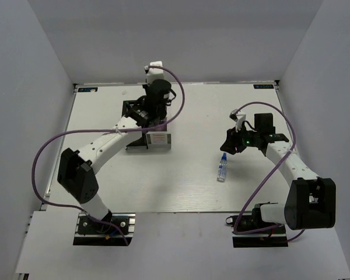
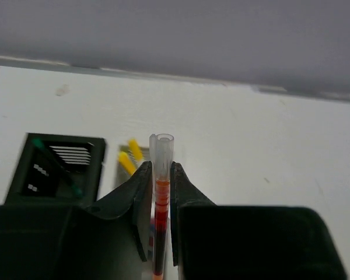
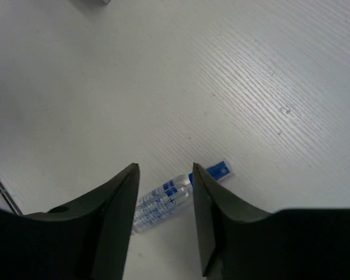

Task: Sort the stationery into containers
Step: Place the pen in the storage box.

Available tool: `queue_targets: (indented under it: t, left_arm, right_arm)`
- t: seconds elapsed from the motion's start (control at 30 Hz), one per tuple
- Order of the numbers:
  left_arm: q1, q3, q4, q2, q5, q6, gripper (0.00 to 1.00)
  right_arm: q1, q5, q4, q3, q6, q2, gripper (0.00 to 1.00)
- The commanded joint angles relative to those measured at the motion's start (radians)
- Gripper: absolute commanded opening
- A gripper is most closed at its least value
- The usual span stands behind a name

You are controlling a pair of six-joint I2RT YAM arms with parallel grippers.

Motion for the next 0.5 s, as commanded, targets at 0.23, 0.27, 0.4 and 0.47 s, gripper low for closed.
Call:
queue_targets:
  t: [0.23,0.27,0.4,0.47]
  left_arm:
    - [0.235,0.095,0.102,0.133,-0.195,0.037,0.0]
    - [0.247,0.104,0.102,0.142,-0.195,0.037,0.0]
    - [0.316,0.132,0.102,0.181,-0.198,0.037,0.0]
    - [0.325,0.141,0.111,0.213,-0.198,0.037,0.0]
  right_arm:
    - [-0.008,-0.054,-0.036,-0.057,-0.031,-0.053,0.39]
    - [-0.004,-0.054,-0.039,-0.061,-0.035,-0.053,0.39]
    - [-0.004,-0.049,-0.074,-0.048,-0.069,-0.044,0.41]
    - [-0.005,-0.043,-0.079,-0.046,-0.075,-0.036,0.43]
